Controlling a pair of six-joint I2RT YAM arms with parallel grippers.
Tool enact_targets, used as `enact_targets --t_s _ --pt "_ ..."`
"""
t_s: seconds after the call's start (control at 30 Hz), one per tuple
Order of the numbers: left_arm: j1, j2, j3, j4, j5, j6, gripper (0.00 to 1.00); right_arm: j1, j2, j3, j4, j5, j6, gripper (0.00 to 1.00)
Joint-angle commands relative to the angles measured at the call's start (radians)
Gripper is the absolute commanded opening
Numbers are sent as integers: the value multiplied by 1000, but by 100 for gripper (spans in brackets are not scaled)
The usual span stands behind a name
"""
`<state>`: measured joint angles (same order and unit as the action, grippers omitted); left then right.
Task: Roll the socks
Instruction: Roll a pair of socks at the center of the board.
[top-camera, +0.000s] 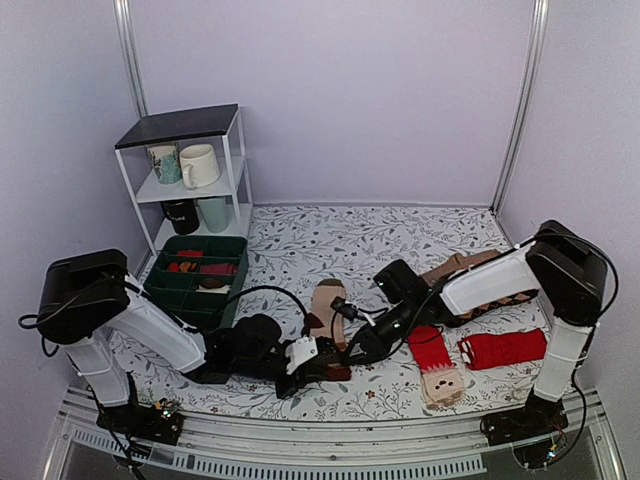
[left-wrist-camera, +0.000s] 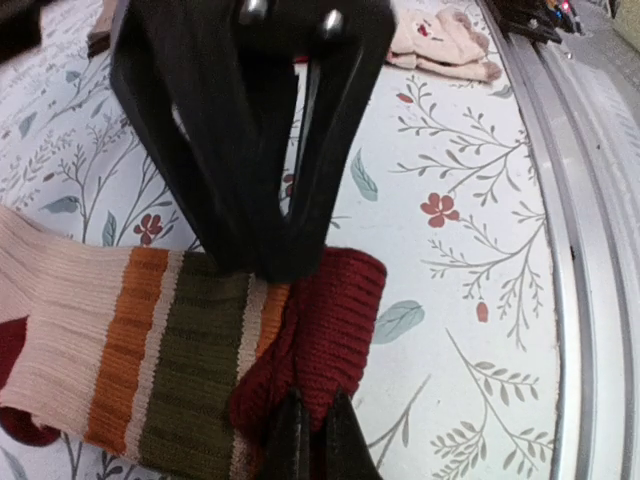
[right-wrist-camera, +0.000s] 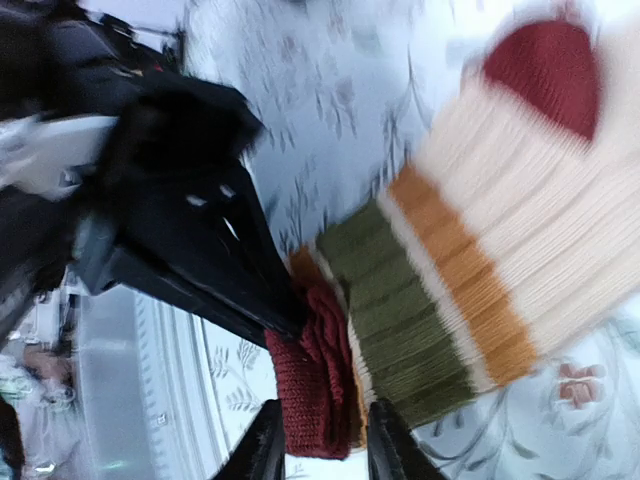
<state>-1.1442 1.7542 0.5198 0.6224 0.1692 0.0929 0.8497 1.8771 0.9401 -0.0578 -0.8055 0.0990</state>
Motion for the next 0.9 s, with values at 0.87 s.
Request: enact_targets --t_s 0.87 --pt "125 117 -7 -182 275 -259 0 254 -126 -353 540 545 -355 34"
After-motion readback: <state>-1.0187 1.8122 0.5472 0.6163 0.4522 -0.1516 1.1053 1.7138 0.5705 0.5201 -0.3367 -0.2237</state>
